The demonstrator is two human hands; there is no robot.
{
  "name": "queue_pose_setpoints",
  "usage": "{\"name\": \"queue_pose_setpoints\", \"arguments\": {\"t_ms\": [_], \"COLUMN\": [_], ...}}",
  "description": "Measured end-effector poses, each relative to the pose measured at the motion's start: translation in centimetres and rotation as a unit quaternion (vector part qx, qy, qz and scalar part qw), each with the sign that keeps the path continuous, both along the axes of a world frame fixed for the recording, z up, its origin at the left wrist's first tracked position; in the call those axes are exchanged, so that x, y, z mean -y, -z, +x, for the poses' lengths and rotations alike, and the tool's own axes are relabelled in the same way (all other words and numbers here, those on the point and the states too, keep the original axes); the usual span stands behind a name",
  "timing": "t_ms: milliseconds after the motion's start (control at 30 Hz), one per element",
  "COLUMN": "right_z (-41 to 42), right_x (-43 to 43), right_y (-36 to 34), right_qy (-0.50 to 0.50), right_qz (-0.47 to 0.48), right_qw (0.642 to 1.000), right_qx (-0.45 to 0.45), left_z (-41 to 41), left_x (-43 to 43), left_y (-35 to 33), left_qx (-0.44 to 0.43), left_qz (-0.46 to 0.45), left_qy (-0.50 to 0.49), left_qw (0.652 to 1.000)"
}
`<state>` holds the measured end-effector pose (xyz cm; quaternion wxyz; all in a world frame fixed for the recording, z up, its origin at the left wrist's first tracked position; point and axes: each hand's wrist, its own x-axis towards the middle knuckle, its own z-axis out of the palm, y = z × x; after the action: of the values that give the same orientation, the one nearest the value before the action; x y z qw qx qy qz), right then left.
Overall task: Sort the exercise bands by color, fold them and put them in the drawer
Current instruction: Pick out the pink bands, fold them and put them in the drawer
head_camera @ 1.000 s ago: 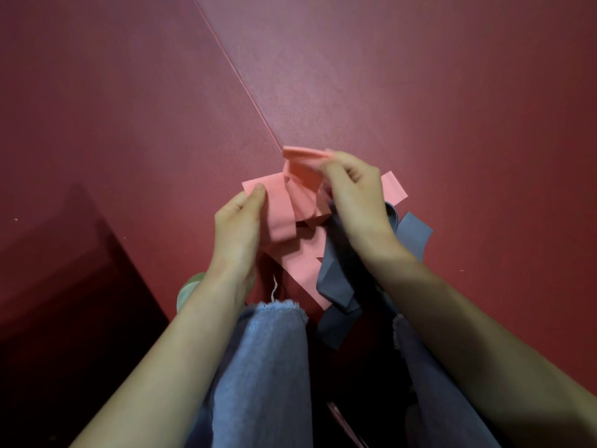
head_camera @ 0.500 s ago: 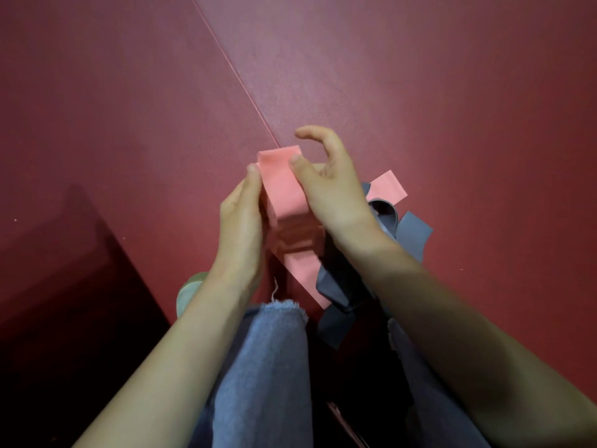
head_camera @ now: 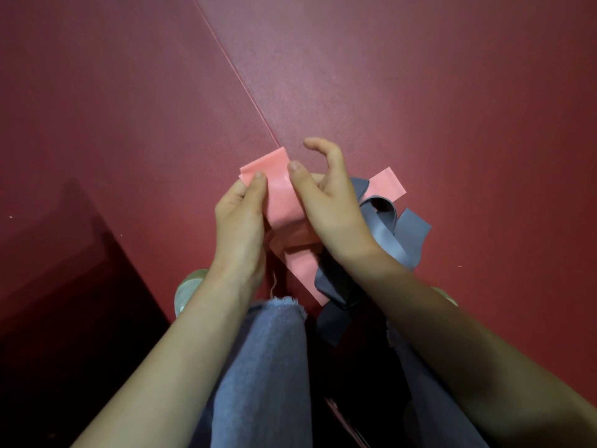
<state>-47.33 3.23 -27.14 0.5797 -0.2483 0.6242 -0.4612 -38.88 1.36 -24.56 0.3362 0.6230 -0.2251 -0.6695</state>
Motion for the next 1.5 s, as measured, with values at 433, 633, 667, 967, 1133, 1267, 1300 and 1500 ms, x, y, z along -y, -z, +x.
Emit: {"name": "queue_pose_setpoints", "arguments": {"t_ms": [433,633,667,967,1133,1267,1300,1500], "right_z": [-1.1,-0.2,0.0,-3.8,-6.3,-6.7,-6.8,-6.7], "right_x": [-4.0,-4.0,-4.1,-2.6,-2.4,-3.4,-3.5,-3.6], "right_y": [2.6,2.4,2.4,2.7,4.3,3.4,3.3,5.1], "right_qy": [-0.310,-0.474,-0.457,-0.218,-0.376,-0.292,-0.286,-0.212], "right_qz": [0.075,0.201,0.212,0.026,0.092,0.093,0.115,0.204], "right_qw": [0.946,0.856,0.864,0.930,0.777,0.867,0.888,0.895], "right_qx": [-0.050,-0.053,-0.014,-0.294,-0.496,-0.394,-0.342,-0.335], "left_z": [1.2,1.2,1.2,0.7,0.7,0.8,0.8,0.9], "left_x": [1.7,1.2,1.3,0.8,0.8,0.8,0.8,0.9], "left_y": [-0.2,-0.3,-0.5,0.0,-0.1,0.0,0.1,0.1], "left_qx": [0.050,0.040,0.032,0.027,0.027,0.031,0.032,0.036], "left_qz": [-0.074,-0.082,-0.081,-0.060,-0.055,-0.051,-0.047,-0.041], "left_qy": [-0.015,-0.010,-0.012,0.014,0.008,0.007,0.007,0.010], "left_qw": [0.996,0.996,0.996,0.998,0.998,0.998,0.998,0.998]}}
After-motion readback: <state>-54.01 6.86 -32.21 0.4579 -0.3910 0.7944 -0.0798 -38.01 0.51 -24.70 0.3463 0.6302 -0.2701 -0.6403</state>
